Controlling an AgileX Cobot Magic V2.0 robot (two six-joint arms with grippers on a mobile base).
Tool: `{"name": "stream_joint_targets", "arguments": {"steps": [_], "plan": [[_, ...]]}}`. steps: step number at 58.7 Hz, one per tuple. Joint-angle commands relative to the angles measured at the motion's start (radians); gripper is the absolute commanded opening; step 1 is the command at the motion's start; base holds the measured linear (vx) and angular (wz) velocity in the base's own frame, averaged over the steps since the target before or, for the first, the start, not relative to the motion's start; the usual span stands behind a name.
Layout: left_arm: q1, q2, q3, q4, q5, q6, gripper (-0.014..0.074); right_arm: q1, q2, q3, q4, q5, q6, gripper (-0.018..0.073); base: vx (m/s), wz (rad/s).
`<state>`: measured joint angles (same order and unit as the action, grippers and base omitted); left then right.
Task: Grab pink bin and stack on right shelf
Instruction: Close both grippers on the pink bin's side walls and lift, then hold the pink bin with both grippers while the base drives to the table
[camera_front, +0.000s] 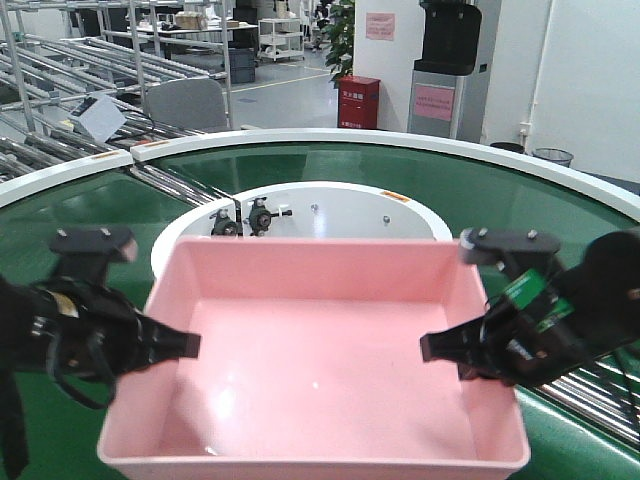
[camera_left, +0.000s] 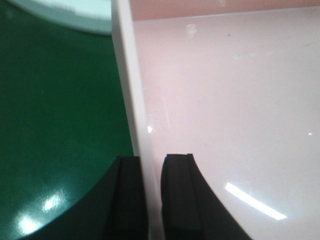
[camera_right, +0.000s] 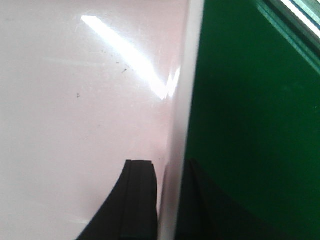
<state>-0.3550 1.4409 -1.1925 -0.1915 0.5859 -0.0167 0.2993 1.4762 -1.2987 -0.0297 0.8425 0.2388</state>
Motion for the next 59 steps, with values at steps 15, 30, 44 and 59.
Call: {"name": "stream_joint_targets", "arguments": {"steps": [15,30,44,59], "plan": [[-0.006,-0.144,-0.032,-0.026,-0.071,0.008,-0.0001,0.000,-0.148,-0.034,0.021,-0.049,-0.019,-0.0008,0.00,0.00],[-0.006,-0.144,-0.032,-0.024,-0.070,0.008,-0.0001,0.000,-0.148,-0.034,0.030,-0.045,-0.019,-0.0008,0.00,0.00],[-0.006,-0.144,-0.032,-0.024,-0.070,0.008,-0.0001,0.000,-0.148,-0.034,0.030,-0.042,-0.019,-0.0008,0.00,0.00],[-0.006,-0.144,-0.032,-0.024,-0.070,0.008,-0.0001,0.000,-0.148,-0.034,0.030,-0.035,-0.019,-0.0008,0.00,0.00]]}}
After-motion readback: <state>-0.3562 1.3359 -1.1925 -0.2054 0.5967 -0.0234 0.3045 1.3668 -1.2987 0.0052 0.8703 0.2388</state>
